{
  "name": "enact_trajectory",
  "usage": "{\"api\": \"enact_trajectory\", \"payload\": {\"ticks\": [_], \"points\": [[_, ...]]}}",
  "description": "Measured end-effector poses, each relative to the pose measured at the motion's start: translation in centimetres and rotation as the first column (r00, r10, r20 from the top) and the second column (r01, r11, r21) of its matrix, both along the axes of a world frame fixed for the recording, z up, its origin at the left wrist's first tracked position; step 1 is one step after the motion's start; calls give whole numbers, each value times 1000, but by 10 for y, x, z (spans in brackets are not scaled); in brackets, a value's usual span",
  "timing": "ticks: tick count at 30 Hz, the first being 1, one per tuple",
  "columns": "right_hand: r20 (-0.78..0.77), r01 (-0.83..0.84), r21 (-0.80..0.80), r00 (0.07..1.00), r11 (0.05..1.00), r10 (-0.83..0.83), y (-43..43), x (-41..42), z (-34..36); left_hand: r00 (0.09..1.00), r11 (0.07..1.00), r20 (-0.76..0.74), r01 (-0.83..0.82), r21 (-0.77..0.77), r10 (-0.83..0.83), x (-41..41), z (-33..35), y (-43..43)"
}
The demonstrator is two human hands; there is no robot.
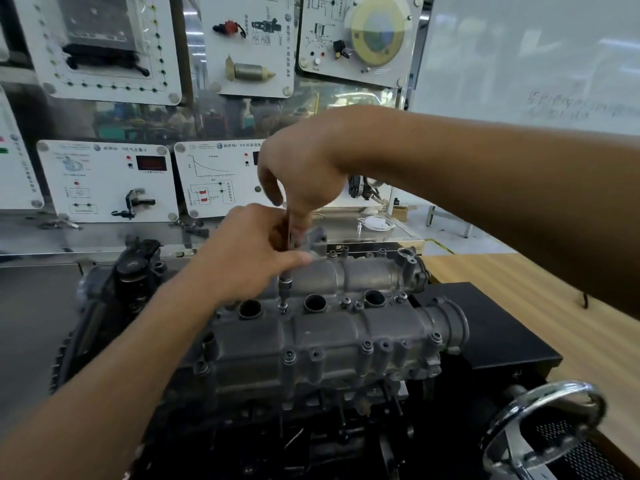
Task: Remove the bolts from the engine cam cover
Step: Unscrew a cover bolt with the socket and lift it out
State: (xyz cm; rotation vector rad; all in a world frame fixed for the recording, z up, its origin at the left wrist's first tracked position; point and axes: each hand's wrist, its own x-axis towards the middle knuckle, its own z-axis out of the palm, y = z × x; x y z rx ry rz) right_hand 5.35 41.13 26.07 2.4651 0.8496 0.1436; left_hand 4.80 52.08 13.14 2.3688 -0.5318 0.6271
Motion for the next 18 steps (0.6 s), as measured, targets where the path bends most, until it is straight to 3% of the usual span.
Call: {"api": "enact_trajectory", "payload": {"ticks": [2,3,5,7,8,11,13,16,18], "points": [[-43,47,9,998,999,-46,2,1,0,949,961,192,-268,61,252,0,-2,-11],[-55,62,-8,997,998,-62,3,1,0,944,960,196,-278,39,265,0,-5,-13],[-49,37,-45,998,998,-39,1,1,0,997,997,-25,-72,-20,71,-1,-7,-4],[-25,14,-59,1000,998,-15,0,-3,0,952,986,-254,163,-47,-169,-3,-4,8],[-14,18,-67,1000,998,-19,-1,-7,-1,954,982,-235,185,-36,-188,-2,-6,11],[-52,34,-12,998,999,-35,-3,-10,1,986,985,61,-159,64,155,0,-6,-4],[-49,-3,53,999,999,6,-11,-12,6,963,969,140,-240,51,231,-1,-9,-16],[-46,-65,278,996,958,81,-38,-18,20,994,982,-108,9,-188,-30,-6,-1,-18],[-47,-65,488,994,870,101,-65,-22,26,943,906,-196,177,-385,-268,-7,9,-23]]}}
